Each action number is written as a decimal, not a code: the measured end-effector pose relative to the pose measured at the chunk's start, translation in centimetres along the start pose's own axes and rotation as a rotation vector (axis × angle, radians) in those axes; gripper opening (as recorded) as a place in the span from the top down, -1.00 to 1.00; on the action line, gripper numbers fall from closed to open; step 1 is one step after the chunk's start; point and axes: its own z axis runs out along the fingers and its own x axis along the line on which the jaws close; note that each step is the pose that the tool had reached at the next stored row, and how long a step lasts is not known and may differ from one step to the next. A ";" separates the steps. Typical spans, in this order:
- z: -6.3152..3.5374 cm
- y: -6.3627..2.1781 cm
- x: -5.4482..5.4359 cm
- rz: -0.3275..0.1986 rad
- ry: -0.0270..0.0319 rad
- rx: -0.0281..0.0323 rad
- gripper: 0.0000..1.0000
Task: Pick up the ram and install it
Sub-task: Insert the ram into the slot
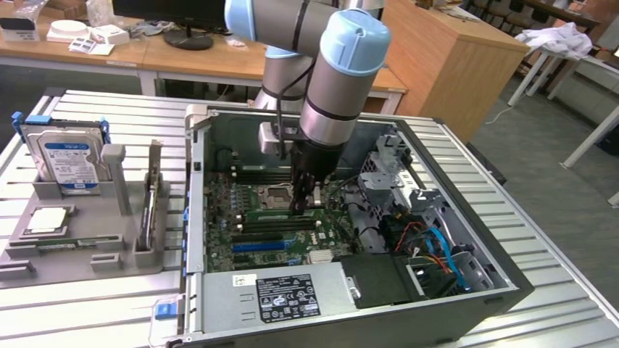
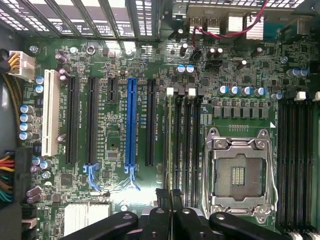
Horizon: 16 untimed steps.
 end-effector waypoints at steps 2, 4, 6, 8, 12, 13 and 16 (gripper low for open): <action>0.09 0.00 0.0 0.000 0.0002 0.0000 0.76; 0.17 0.00 0.0 0.000 0.0004 0.0000 0.76; 0.24 -0.01 0.0 0.000 0.0009 0.0000 0.76; 0.29 0.00 0.0 0.000 0.0013 0.0000 0.76; 0.37 -0.01 0.0 0.000 0.0016 -0.0001 0.76; 0.37 -0.01 0.0 0.000 0.0016 -0.0001 0.76; 0.39 -0.01 0.0 0.000 0.0013 0.0000 0.76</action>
